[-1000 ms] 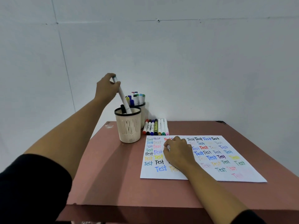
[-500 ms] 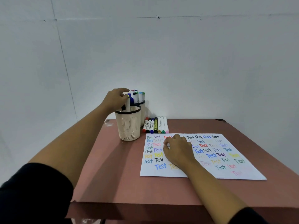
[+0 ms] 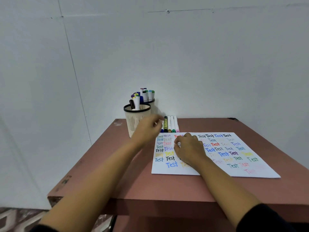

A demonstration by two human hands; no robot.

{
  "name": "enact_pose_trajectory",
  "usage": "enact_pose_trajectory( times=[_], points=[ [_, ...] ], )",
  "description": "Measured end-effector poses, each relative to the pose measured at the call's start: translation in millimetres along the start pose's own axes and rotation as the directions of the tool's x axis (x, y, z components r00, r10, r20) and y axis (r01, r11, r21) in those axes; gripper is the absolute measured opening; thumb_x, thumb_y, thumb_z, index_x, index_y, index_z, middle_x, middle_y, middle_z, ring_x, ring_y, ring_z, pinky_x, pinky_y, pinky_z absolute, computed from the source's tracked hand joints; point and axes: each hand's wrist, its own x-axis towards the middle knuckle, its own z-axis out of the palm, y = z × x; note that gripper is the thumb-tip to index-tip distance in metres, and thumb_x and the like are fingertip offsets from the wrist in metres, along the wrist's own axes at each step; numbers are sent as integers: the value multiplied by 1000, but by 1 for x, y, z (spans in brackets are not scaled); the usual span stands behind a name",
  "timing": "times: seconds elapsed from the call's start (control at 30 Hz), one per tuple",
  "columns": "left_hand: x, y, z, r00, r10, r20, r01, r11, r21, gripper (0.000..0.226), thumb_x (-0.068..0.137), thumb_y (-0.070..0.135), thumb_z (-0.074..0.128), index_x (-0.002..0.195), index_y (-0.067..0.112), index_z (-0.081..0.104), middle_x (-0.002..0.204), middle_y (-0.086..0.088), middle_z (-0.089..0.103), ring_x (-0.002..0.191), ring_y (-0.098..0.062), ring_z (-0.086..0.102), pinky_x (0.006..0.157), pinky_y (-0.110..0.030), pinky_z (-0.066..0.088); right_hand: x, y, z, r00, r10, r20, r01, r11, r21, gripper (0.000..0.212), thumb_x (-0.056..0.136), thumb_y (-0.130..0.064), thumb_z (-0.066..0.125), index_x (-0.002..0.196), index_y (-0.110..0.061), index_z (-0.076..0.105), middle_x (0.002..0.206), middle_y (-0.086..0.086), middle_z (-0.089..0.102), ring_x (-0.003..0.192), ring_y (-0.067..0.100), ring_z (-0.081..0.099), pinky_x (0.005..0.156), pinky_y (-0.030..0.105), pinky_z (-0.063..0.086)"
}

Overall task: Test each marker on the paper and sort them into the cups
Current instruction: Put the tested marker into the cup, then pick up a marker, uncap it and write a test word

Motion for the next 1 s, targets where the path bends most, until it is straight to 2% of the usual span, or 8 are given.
enact_pose_trajectory(
  times=[0.1,0.2,0.3,0.43,0.57,0.7,0.87,1.0],
  points=[
    [-17,-11,19,991,-57,124,53,998,36,26,93,13,47,110,8,66,107,-7,67,93,-16,57,68,-15,31,0,0,-1,1000,-10,20,10,1000,-16,29,97,-31,43,119,-21,59,125,5,51,118,26,44,94,37,36],
    [-23,-19,25,982,-87,171,79,996,49,26,93,12,47,109,6,66,108,-8,66,100,-19,56,70,-15,29,1,0,-3,998,-19,61,21,999,-35,31,97,-32,41,121,-19,58,127,6,50,118,27,43,94,38,37],
    [-22,-22,25,979,-130,157,128,992,23,25,93,13,48,109,6,66,107,-8,65,90,-13,51,66,-15,27,7,-1,-10,990,-41,139,50,997,-63,31,96,-31,44,116,-16,61,122,7,54,114,27,48,90,38,45],
    [-19,-33,29,967,-223,126,232,970,-66,23,92,14,50,104,11,68,103,-4,67,94,-13,58,70,-18,32,30,2,-21,993,-19,114,7,995,99,25,94,-21,48,105,-10,68,108,7,67,96,24,61,83,37,52],
    [-18,-36,29,949,-288,126,306,938,-161,22,91,14,50,102,12,68,102,-5,68,97,-16,60,79,-22,40,55,9,-27,997,59,58,-67,987,145,21,93,-14,50,105,-7,65,107,10,67,97,27,61,80,32,48],
    [-18,-38,29,948,-292,130,313,930,-194,22,92,13,49,102,11,68,100,-5,68,96,-17,61,86,-28,45,73,14,-18,989,104,103,-122,975,185,19,91,-16,59,109,-9,63,110,10,64,94,24,56,73,28,40],
    [-16,-41,31,950,-285,129,306,931,-197,21,93,14,49,102,12,68,92,-1,66,91,-15,61,84,-27,46,86,16,1,990,65,128,-83,987,139,41,90,-18,59,130,-12,55,129,9,57,115,26,54,88,30,42],
    [-14,-43,33,945,-302,127,326,909,-259,21,94,12,47,100,12,67,82,2,65,76,-7,59,77,-24,45,89,22,4,995,25,102,-42,984,171,34,89,-20,61,123,-16,59,113,5,62,97,20,56,81,29,42]
  ],
)
